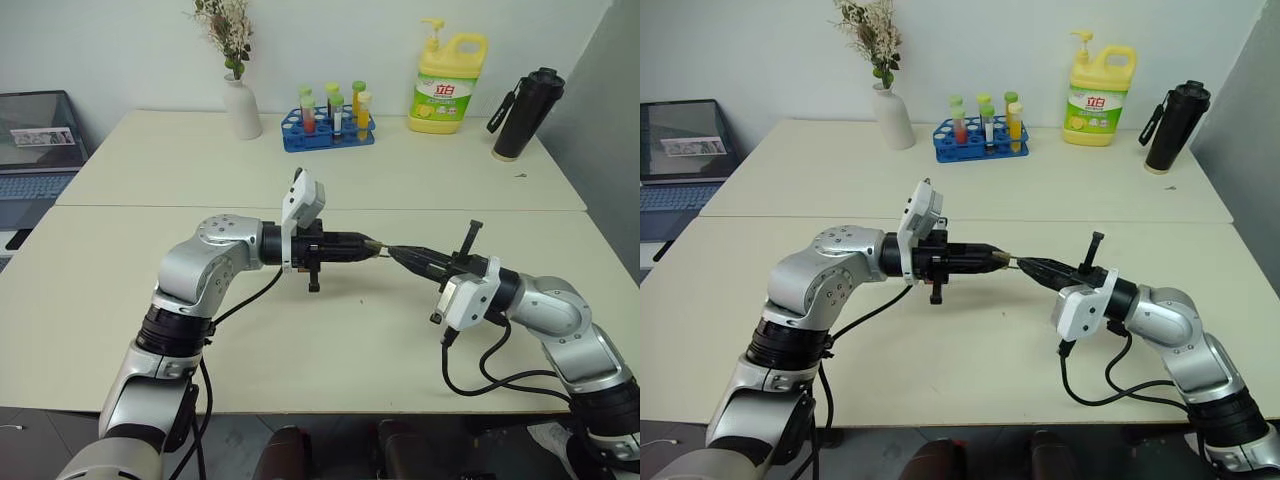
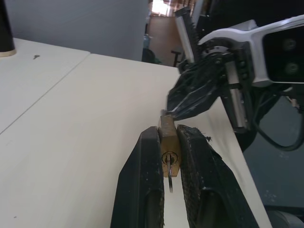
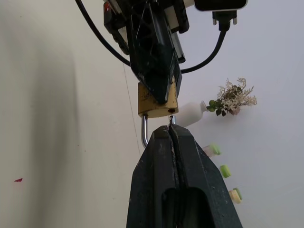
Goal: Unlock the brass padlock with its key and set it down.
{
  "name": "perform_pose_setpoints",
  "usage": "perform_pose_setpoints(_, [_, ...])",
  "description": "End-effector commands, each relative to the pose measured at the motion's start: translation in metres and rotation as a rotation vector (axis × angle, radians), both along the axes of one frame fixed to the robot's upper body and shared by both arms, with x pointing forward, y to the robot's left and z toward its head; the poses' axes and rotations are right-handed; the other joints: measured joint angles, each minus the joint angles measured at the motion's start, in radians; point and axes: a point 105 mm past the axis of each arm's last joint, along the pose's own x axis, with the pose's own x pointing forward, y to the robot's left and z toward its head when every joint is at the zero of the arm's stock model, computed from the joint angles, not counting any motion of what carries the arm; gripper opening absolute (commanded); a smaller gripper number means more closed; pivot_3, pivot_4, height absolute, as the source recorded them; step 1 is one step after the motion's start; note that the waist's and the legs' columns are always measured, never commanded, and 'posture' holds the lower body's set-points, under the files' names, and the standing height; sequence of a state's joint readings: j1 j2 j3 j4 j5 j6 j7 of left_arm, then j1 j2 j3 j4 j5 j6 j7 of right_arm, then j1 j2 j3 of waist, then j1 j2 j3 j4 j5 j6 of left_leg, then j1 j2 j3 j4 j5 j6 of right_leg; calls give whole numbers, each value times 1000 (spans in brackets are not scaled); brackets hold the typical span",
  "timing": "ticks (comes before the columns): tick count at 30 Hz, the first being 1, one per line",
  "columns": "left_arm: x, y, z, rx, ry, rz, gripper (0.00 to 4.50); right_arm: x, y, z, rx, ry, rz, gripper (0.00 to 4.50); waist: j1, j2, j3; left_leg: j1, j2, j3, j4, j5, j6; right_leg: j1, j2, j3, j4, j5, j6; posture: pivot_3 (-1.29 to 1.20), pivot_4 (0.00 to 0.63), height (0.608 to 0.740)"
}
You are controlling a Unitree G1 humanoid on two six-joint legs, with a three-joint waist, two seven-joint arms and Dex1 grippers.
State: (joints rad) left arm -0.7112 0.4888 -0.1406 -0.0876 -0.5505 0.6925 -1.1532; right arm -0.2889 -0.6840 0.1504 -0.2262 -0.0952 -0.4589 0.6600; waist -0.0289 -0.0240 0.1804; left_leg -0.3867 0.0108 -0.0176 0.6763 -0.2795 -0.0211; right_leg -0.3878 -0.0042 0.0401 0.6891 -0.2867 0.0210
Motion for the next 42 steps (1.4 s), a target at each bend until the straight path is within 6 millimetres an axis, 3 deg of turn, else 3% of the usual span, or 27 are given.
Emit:
perform_pose_setpoints(1, [-13, -1, 8, 1, -36, -67, 154, -1, 1, 7, -7, -29, 31, 0, -1, 0, 0, 0, 0, 0, 0, 0, 0, 0, 0, 0, 0, 0, 0, 0, 150, 740])
perform_pose_setpoints(16, [-19, 3, 8, -1, -9, -97, 154, -5, 1, -7, -57, 32, 112, 0, 0, 0, 0, 0, 0, 0, 0, 0, 0, 0, 0, 0, 0, 0, 0, 0, 150, 740])
perform_pose_setpoints(35, [-12, 7, 3, -2, 11, -54, 154, -15, 3, -8, -29, 56, 152, 0, 0, 0, 0, 0, 0, 0, 0, 0, 0, 0, 0, 0, 0, 0, 0, 0, 150, 740])
perform_pose_setpoints(40, [-10, 9, -1, -1, 28, -33, 154, -10, -3, -14, -25, 114, 101, 0, 0, 0, 0, 0, 0, 0, 0, 0, 0, 0, 0, 0, 0, 0, 0, 0, 150, 740])
perform_pose_setpoints(42, [-6, 11, -6, 1, 38, 3, 154, -8, -10, -29, -66, 236, 67, 0, 0, 0, 0, 0, 0, -1, 0, 0, 0, 0, 0, 0, 0, 0, 0, 0, 150, 740])
